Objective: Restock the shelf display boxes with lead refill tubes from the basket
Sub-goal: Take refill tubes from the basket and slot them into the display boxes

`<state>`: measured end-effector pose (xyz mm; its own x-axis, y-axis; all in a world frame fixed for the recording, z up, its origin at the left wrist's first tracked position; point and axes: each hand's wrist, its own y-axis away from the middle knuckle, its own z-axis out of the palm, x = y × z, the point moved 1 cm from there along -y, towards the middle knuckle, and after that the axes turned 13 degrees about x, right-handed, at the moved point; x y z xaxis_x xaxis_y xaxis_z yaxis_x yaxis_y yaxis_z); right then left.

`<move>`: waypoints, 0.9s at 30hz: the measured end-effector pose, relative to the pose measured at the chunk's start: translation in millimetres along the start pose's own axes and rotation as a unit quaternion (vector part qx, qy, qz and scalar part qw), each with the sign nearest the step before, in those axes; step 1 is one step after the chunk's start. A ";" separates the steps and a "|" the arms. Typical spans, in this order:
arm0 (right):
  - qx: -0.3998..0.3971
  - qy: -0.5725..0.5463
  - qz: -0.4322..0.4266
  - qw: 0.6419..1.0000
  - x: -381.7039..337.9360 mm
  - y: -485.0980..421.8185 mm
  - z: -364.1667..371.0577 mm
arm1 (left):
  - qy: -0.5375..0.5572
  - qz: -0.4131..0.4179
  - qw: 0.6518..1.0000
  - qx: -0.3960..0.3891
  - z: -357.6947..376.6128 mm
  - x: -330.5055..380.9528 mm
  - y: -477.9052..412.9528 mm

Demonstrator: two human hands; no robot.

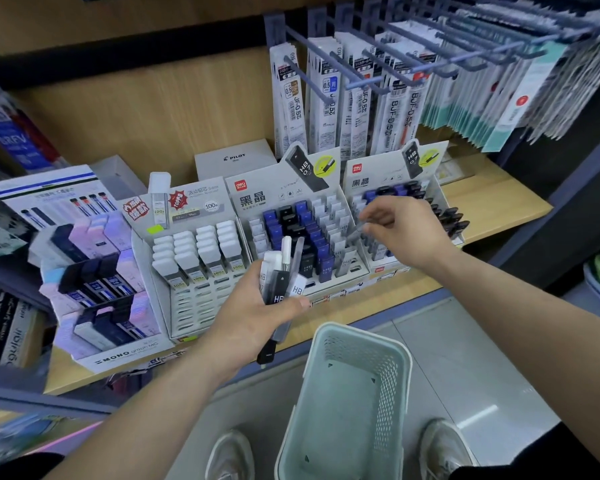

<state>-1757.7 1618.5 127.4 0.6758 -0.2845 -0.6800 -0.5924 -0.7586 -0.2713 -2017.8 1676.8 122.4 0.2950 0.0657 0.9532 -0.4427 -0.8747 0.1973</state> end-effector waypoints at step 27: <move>0.022 0.102 -0.128 0.986 -12.4 -5.6 13.8 | -0.001 0.017 1.000 0.004 -0.6 1.0 5.5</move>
<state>-1768.8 1634.4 128.0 0.8769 -0.2021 -0.4362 -0.4066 -0.7959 -0.4486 -2020.4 1672.3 124.6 0.2806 0.0344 0.9592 -0.4460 -0.8802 0.1620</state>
